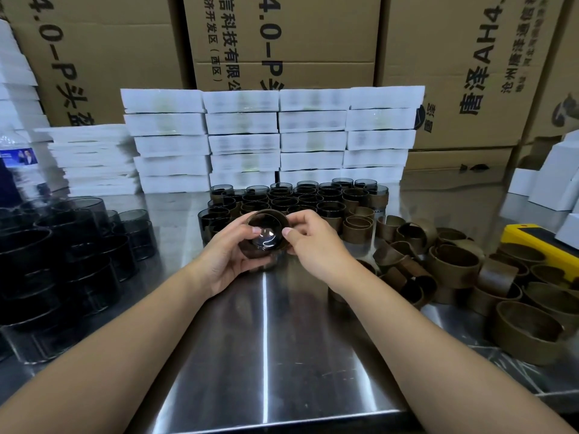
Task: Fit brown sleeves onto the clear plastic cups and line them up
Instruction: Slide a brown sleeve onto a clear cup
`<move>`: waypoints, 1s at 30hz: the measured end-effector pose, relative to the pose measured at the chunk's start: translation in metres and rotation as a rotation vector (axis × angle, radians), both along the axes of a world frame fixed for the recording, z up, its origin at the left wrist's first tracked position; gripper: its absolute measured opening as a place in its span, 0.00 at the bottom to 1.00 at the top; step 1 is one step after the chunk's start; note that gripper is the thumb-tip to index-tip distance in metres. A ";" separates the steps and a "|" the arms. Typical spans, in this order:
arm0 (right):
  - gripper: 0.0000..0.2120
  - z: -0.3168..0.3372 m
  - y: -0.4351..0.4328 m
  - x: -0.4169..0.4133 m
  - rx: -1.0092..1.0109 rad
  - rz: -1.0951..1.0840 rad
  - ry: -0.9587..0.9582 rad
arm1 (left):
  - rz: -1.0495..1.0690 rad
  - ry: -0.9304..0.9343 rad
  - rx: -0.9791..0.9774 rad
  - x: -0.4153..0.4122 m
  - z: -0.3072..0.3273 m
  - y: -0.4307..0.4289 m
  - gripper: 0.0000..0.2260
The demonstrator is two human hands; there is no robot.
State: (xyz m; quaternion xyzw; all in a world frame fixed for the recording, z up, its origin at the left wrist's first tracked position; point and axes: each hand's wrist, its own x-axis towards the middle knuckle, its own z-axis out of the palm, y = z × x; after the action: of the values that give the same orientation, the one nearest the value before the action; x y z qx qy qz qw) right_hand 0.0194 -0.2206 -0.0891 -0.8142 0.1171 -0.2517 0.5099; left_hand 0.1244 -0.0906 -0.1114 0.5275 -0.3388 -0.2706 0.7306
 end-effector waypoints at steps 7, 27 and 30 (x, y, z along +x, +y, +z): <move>0.03 0.000 0.000 -0.001 0.035 0.032 0.001 | 0.035 -0.007 -0.005 0.003 0.001 0.002 0.16; 0.27 0.011 0.001 -0.010 -0.069 -0.063 0.080 | -0.033 0.235 -0.066 -0.022 0.013 -0.009 0.24; 0.32 0.011 0.002 -0.009 -0.038 -0.043 0.068 | -0.050 0.261 -0.134 -0.026 0.016 -0.014 0.22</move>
State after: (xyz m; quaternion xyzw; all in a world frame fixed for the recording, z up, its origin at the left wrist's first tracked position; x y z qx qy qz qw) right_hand 0.0100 -0.2185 -0.0779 -0.8292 0.1470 -0.2371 0.4843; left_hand 0.0984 -0.1049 -0.0953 0.4295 -0.2712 -0.3317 0.7950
